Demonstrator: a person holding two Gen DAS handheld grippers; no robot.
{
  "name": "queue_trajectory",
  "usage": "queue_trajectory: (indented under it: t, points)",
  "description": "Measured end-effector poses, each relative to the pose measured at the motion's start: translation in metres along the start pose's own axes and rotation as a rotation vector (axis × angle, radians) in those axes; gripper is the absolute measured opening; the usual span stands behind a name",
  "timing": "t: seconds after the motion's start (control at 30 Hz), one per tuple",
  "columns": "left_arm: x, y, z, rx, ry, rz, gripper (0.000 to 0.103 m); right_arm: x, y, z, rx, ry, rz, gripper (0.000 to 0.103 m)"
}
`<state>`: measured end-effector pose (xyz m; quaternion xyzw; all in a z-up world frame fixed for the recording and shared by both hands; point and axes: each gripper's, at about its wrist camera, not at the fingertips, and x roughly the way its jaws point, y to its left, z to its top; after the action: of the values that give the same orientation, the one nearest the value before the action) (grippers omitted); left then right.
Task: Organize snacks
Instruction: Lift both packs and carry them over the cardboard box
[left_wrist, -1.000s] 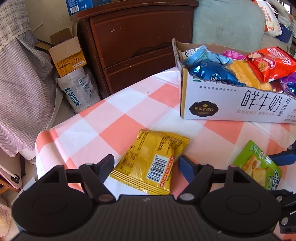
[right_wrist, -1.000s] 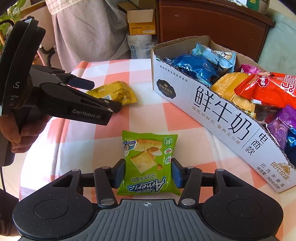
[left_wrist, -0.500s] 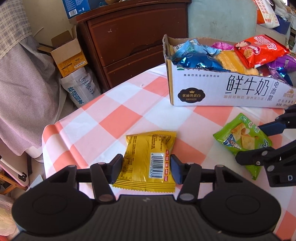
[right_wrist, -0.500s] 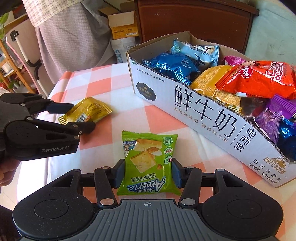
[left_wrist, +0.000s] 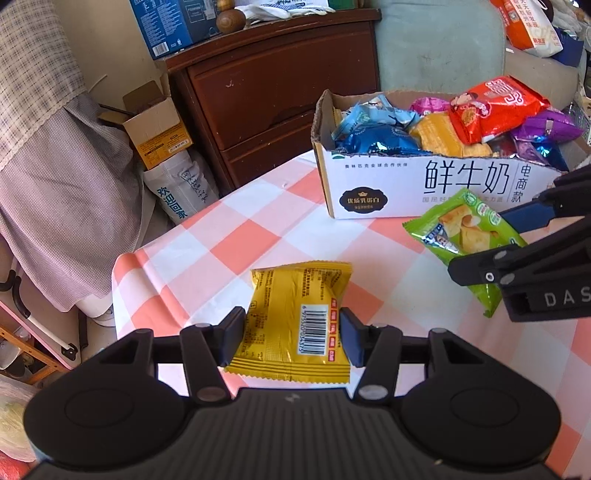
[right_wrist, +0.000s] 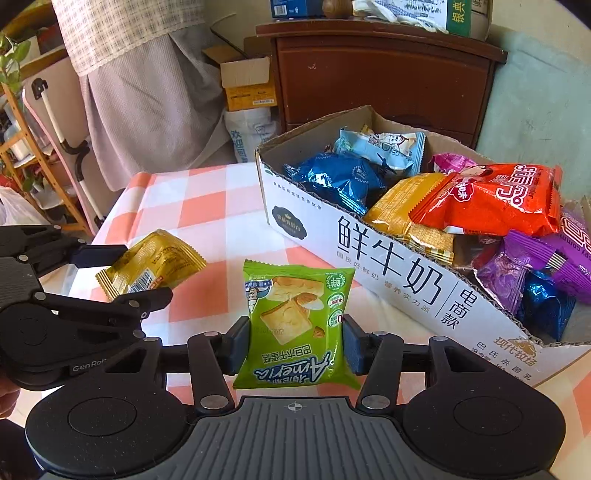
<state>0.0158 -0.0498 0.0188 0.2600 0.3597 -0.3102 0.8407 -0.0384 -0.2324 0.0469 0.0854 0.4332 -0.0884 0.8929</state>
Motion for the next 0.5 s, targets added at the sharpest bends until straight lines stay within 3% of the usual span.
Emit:
queue_trajectory:
  t: [0.5]
  points:
    - [-0.008,-0.01,0.019,-0.017,-0.034,0.033,0.053,-0.019,-0.014,0.008,0.035,-0.077,-0.011,0.05]
